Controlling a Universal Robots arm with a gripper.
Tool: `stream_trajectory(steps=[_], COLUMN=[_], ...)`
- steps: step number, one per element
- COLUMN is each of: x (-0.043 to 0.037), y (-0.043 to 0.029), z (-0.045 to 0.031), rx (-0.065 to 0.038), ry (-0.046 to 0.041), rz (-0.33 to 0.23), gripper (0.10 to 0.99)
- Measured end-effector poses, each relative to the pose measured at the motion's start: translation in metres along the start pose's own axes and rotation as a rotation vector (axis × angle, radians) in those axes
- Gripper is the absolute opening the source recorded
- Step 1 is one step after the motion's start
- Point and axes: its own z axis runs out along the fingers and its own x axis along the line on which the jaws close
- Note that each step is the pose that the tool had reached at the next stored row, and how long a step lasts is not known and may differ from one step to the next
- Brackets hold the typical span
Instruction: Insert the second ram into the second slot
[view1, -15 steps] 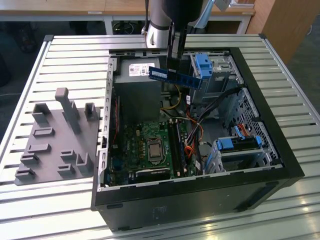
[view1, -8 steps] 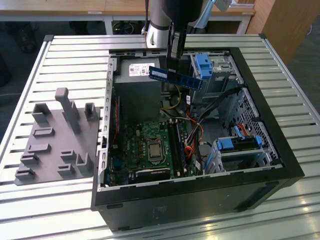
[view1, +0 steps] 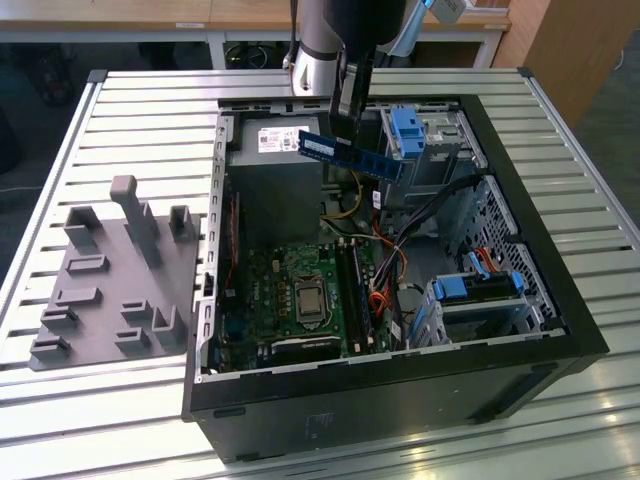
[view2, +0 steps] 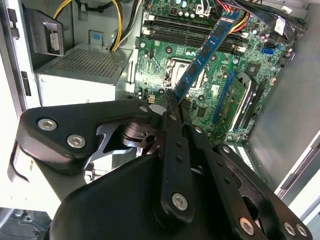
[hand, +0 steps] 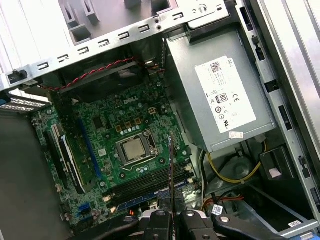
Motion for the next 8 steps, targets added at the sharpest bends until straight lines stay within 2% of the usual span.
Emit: stream_trajectory(steps=[8], x=[0.0], y=[0.0], z=[0.0], rx=[0.0], ry=[-0.0015], rz=[0.047], gripper=[0.137])
